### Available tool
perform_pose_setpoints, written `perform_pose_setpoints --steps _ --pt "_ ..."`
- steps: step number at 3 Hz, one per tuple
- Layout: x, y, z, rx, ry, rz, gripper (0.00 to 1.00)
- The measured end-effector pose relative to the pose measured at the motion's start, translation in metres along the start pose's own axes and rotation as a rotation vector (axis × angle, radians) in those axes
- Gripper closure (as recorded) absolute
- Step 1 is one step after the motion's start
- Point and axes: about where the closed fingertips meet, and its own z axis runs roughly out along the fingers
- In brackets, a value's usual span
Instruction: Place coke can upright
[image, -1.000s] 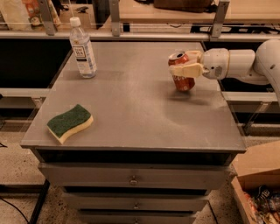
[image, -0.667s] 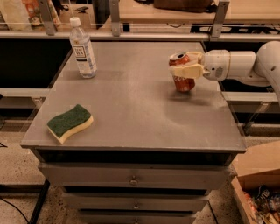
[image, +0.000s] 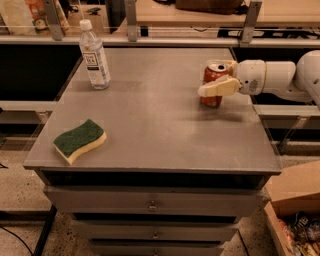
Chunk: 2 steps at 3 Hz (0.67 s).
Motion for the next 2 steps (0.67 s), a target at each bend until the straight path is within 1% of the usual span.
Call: perform_pose_setpoints --steps 1,2 --pt "-0.0088 0.0007 -0.0079 0.020 0.000 -0.023 0.00" --pt "-0.0173 -0.0013 -0.0171 0.094 0.044 -0.022 0.00"
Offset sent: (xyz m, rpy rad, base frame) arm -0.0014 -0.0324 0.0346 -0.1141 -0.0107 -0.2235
